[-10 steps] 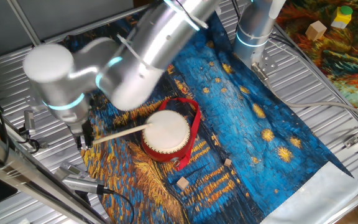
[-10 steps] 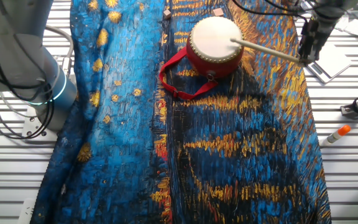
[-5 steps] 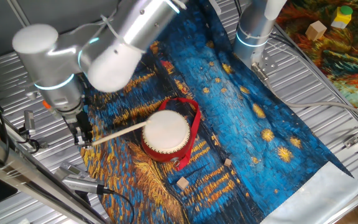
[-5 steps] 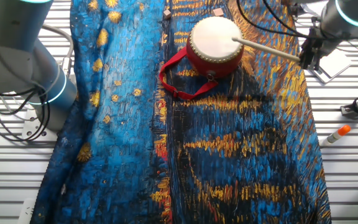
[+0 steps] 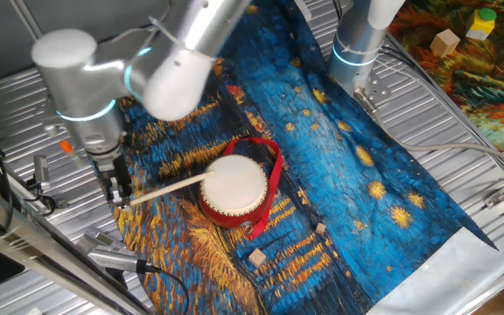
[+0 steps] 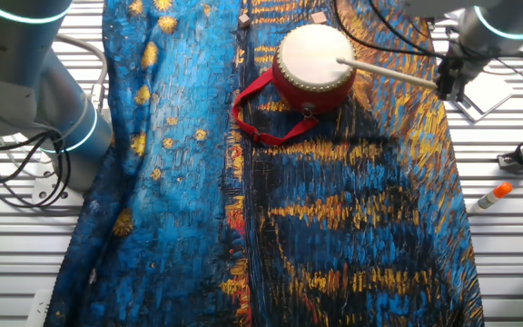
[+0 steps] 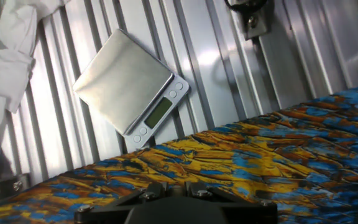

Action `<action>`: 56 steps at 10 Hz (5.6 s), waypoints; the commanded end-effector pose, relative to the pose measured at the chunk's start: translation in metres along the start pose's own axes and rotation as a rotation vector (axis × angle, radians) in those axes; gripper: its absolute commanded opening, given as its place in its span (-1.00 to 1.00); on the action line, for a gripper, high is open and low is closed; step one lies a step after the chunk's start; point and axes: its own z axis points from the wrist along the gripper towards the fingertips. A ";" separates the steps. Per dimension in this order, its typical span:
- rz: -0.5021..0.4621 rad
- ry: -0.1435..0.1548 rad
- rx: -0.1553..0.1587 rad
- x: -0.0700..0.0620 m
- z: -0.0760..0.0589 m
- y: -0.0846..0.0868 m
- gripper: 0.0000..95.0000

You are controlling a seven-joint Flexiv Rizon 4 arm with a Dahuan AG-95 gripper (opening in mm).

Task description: Play the drum

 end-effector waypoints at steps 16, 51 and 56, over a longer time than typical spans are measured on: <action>0.024 0.239 -0.042 0.016 -0.030 0.013 -1.00; 0.017 0.160 0.090 0.042 -0.022 0.021 -1.00; 0.016 0.136 0.089 0.042 -0.020 0.024 -1.00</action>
